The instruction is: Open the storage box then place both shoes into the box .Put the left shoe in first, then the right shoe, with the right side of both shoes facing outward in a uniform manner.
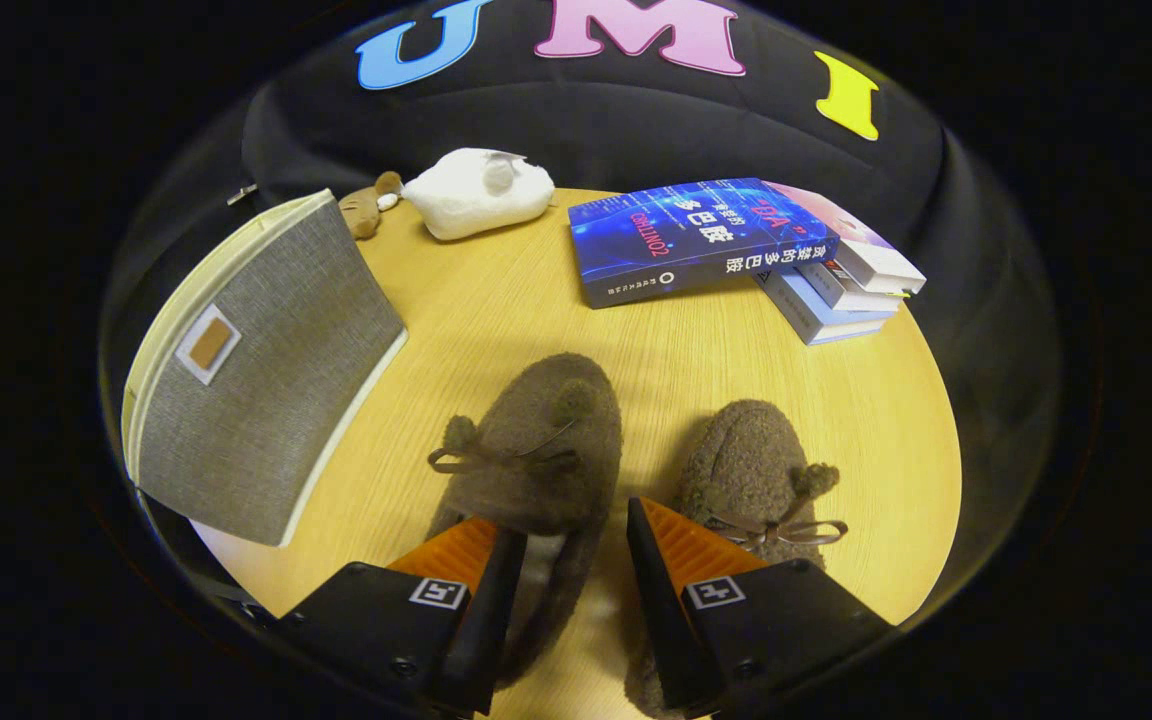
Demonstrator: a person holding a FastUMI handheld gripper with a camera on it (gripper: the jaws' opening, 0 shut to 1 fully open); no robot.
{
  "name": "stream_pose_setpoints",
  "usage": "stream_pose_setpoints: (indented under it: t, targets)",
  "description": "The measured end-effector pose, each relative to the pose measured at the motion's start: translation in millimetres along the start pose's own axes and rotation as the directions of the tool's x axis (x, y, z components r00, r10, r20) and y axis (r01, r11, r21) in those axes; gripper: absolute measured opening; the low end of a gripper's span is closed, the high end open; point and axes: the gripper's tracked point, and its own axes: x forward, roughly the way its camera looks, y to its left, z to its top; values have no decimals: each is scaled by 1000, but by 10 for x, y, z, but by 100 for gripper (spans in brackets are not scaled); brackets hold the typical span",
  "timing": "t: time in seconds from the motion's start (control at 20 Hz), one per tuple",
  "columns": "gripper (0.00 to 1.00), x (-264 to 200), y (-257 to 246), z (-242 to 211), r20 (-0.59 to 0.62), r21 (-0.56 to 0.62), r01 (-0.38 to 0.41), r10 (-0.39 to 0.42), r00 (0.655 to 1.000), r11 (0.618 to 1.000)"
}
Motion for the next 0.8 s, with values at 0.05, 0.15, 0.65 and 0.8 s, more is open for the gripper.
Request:
stream_pose_setpoints:
  t: [0.05,0.15,0.65,0.8]
  targets:
    - [62,53,-14,-14,-2,8,11,-11,1000,1000]
    - [50,133,1,-11,-17,43,18,-17,1000,999]
    - [5,-291,-97,340,77,185,-1,-13,997,983]
    - [5,-601,-133,646,121,235,6,-35,992,972]
